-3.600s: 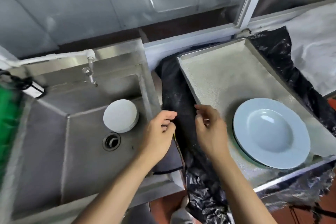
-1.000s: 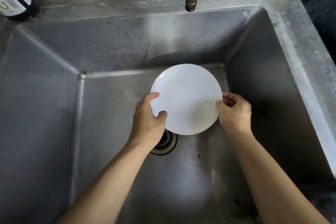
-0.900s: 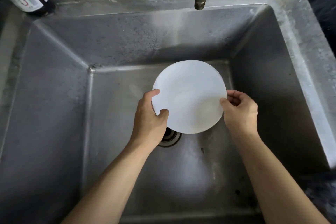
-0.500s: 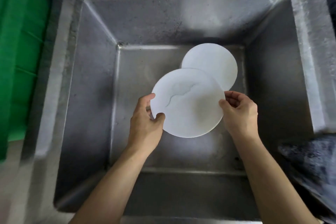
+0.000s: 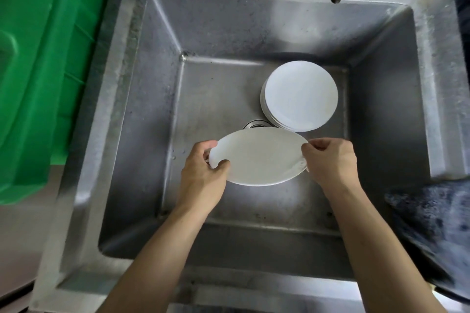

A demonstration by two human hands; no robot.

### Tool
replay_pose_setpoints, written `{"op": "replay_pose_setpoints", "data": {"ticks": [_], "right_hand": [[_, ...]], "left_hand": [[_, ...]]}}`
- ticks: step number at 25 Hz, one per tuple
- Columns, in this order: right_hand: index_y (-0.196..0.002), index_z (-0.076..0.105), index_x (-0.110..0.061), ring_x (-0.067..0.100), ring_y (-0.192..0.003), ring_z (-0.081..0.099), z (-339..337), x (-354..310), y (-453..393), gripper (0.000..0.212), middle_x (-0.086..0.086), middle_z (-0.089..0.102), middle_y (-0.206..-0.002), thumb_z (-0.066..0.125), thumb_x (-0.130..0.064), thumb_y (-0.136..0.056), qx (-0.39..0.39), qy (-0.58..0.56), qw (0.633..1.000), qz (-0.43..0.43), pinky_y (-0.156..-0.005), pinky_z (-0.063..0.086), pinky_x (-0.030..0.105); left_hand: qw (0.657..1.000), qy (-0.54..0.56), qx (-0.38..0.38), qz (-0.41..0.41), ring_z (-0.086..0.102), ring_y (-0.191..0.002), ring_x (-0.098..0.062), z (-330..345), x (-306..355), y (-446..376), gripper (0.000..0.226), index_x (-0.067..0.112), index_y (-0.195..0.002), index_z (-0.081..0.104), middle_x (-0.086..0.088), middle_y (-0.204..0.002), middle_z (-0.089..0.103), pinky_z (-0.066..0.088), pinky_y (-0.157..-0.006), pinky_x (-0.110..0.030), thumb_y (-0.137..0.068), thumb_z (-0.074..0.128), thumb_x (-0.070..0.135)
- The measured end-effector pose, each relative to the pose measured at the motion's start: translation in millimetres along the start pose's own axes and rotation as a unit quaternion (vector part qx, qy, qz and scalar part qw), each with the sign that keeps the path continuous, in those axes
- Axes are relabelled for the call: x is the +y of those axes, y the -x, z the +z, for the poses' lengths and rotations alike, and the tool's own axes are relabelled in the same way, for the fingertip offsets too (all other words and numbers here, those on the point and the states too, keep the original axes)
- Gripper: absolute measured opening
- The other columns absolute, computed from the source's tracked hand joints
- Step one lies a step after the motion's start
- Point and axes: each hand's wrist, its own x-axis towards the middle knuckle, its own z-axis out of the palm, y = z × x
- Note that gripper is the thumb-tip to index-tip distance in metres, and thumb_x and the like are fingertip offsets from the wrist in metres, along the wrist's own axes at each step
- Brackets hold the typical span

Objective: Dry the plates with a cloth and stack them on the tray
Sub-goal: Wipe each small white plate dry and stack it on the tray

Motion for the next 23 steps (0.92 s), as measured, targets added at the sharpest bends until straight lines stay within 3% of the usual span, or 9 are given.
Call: {"op": "replay_pose_setpoints", "data": {"ticks": [3,5,7,9,14,16,18,20,23], "right_hand": [[-0.089,0.079,-0.016,0.014,-0.064,0.064,-1,3,4,0.016,-0.001,0.069,-0.069,0.063,-0.018,-0.087,-0.006,-0.008,1.000,0.014,-0.052,0.044,0.020],[-0.101,0.076,-0.013,0.020,-0.081,0.070,0,5,7,0.017,0.000,0.072,-0.084,0.064,-0.017,-0.089,-0.015,-0.042,0.998,0.034,-0.070,0.060,0.032],[-0.107,0.070,-0.013,0.022,-0.086,0.071,-1,12,12,0.017,-0.004,0.069,-0.088,0.064,-0.012,-0.092,-0.025,-0.071,0.996,0.056,-0.083,0.062,0.044],[-0.111,0.068,-0.012,0.016,-0.077,0.071,-1,20,19,0.021,-0.004,0.070,-0.088,0.063,-0.007,-0.092,-0.039,-0.112,0.989,0.086,-0.073,0.064,0.039],[-0.121,0.064,-0.004,0.018,-0.076,0.071,5,38,46,0.030,0.016,0.074,-0.103,0.059,0.005,-0.092,-0.081,-0.285,0.937,0.186,-0.055,0.056,0.022],[-0.125,0.061,-0.005,0.019,-0.079,0.072,7,39,55,0.035,0.017,0.073,-0.109,0.057,0.006,-0.093,-0.075,-0.324,0.921,0.202,-0.057,0.057,0.023],[-0.126,0.058,-0.008,0.017,-0.076,0.074,8,38,64,0.036,0.015,0.073,-0.106,0.058,0.005,-0.093,-0.067,-0.326,0.923,0.196,-0.057,0.058,0.022],[-0.124,0.054,-0.012,0.016,-0.070,0.076,7,35,73,0.036,0.012,0.073,-0.101,0.061,0.003,-0.092,-0.071,-0.303,0.933,0.179,-0.055,0.057,0.021],[-0.120,0.049,-0.015,0.016,-0.068,0.077,3,29,82,0.038,0.009,0.072,-0.098,0.066,0.001,-0.090,-0.096,-0.285,0.939,0.166,-0.053,0.057,0.021]], "left_hand": [[1.000,-0.003,-0.008,-0.005,0.066,-0.103,-0.005,-1,2,4,0.053,0.039,-0.118,0.058,0.011,-0.118,0.068,0.054,-0.092,-0.032,-0.064,0.056,0.034],[1.000,0.000,-0.012,-0.004,0.063,-0.115,-0.008,-1,3,6,0.056,0.037,-0.121,0.058,0.007,-0.128,0.065,0.052,-0.099,-0.036,-0.065,0.057,0.034],[1.000,0.005,-0.011,0.004,0.060,-0.123,-0.011,-1,4,7,0.059,0.036,-0.126,0.057,0.004,-0.135,0.062,0.050,-0.103,-0.041,-0.067,0.057,0.032],[1.000,0.011,0.007,0.024,0.062,-0.118,-0.012,-2,7,6,0.058,0.034,-0.130,0.055,0.005,-0.132,0.062,0.051,-0.100,-0.038,-0.073,0.060,0.026],[0.994,0.082,0.060,0.040,0.062,-0.099,0.008,5,20,12,0.042,0.024,-0.134,0.054,0.016,-0.109,0.068,0.045,-0.075,-0.006,-0.093,0.061,0.015],[0.991,0.114,0.065,0.024,0.065,-0.103,-0.005,12,21,20,0.022,0.024,-0.117,0.063,0.019,-0.100,0.069,0.054,-0.082,-0.019,-0.097,0.055,0.021],[0.984,0.173,0.046,-0.012,0.065,-0.106,-0.010,16,23,30,0.024,0.032,-0.118,0.064,0.019,-0.106,0.069,0.058,-0.083,-0.034,-0.103,0.046,0.029],[0.967,0.242,0.046,-0.062,0.065,-0.105,-0.008,18,27,34,0.028,0.041,-0.123,0.062,0.021,-0.112,0.068,0.060,-0.078,-0.035,-0.106,0.041,0.034],[0.951,0.290,0.069,-0.079,0.065,-0.109,-0.011,20,35,33,0.023,0.040,-0.122,0.058,0.015,-0.122,0.067,0.055,-0.094,-0.039,-0.108,0.041,0.034]]}}
